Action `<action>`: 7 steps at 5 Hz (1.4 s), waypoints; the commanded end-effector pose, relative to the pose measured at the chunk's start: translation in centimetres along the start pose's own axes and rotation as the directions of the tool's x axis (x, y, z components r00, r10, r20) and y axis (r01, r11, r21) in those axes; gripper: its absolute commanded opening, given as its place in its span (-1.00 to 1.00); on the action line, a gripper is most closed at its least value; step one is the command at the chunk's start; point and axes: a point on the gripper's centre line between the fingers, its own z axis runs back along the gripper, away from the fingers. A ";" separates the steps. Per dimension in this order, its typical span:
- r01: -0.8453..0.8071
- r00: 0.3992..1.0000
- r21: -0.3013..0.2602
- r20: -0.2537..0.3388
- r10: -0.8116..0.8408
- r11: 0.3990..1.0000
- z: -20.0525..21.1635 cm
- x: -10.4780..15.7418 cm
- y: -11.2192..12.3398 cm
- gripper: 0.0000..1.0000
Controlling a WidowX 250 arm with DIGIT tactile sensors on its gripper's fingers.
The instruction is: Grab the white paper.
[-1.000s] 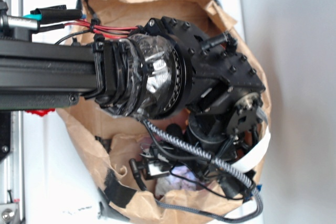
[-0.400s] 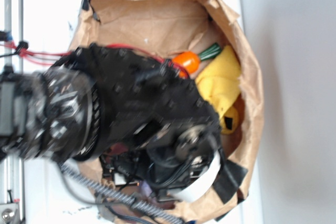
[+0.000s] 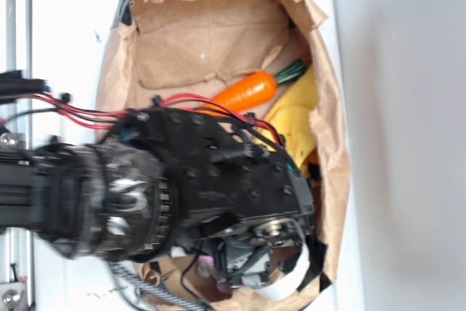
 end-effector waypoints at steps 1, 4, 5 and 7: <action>-0.019 1.000 -0.067 -0.005 0.019 0.998 -0.5 2.9 -0.7 -1.00; -0.417 0.881 0.269 -0.117 0.459 0.868 9.5 -2.6 -0.9 -1.00; -0.614 0.709 0.284 -0.211 0.673 0.737 12.2 -6.2 -0.7 -1.00; -0.877 0.348 0.350 -0.013 0.937 0.331 13.0 -8.9 -2.8 -1.00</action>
